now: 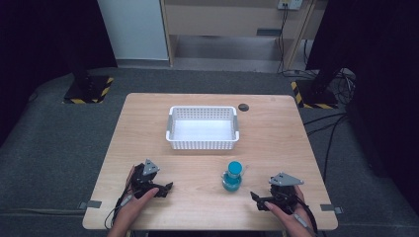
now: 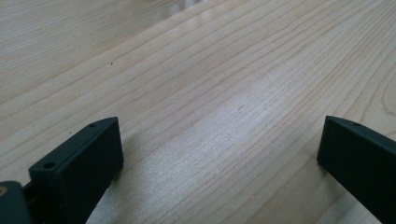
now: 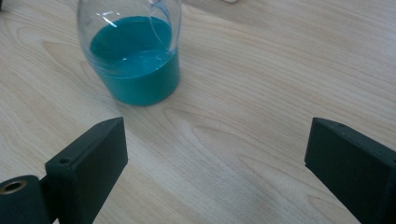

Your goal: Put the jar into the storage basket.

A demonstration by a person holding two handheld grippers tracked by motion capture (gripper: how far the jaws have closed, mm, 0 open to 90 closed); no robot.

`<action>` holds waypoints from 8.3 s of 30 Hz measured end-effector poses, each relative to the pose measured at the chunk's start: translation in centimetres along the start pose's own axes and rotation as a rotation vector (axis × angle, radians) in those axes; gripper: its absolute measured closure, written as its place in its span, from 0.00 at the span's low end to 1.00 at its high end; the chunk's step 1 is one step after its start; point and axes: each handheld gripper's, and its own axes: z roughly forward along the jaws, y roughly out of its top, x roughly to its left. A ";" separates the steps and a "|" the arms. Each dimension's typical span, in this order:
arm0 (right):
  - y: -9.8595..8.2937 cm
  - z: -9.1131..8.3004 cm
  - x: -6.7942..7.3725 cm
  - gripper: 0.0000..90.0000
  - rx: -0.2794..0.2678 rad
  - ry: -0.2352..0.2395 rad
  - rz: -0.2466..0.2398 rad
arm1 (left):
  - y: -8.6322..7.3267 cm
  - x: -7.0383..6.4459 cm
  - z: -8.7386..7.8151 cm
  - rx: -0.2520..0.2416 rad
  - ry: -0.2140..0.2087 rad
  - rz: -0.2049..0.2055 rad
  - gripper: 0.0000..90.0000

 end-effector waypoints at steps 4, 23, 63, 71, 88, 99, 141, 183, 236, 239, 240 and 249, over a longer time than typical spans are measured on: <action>0.2 -0.2 0.5 0.07 0.003 0.007 -0.009 | 0.0 0.0 0.0 0.000 0.000 0.000 0.00; 1.8 -0.8 2.1 0.08 -0.011 0.040 -0.057 | 0.0 0.0 0.0 0.002 0.000 0.004 0.00; 5.1 -0.2 4.1 0.12 -0.037 0.088 -0.093 | 0.0 0.0 0.0 0.002 0.001 0.004 0.00; 6.1 0.1 4.4 0.14 -0.047 0.100 -0.103 | 0.0 0.0 0.0 0.002 0.001 0.004 0.00; 7.6 0.7 4.5 0.22 -0.067 0.092 -0.115 | 0.0 0.0 0.0 0.002 0.000 0.004 0.00; 8.4 1.6 4.6 0.29 -0.069 0.088 -0.106 | 0.0 0.0 0.0 0.002 0.001 0.004 0.00; 17.1 0.0 4.3 0.54 -0.075 0.095 -0.158 | 0.0 0.0 0.0 0.002 0.001 0.003 0.00; 28.4 8.5 -1.3 0.54 -0.052 -0.057 -0.033 | 0.0 0.0 0.0 0.003 0.001 0.003 0.00; 27.8 16.7 1.4 0.54 0.037 -0.034 -0.027 | 0.0 0.0 0.0 0.003 0.002 0.003 0.00; 27.7 16.8 1.6 0.54 0.040 -0.032 -0.026 | 0.0 0.0 0.0 0.003 0.002 0.003 0.00; 27.6 16.9 1.6 0.54 0.042 -0.032 -0.027 | 0.0 0.0 0.0 0.004 0.002 0.003 0.00; 27.2 17.3 1.7 0.54 0.048 -0.027 -0.018 | 0.0 0.0 0.0 0.002 0.004 0.003 0.00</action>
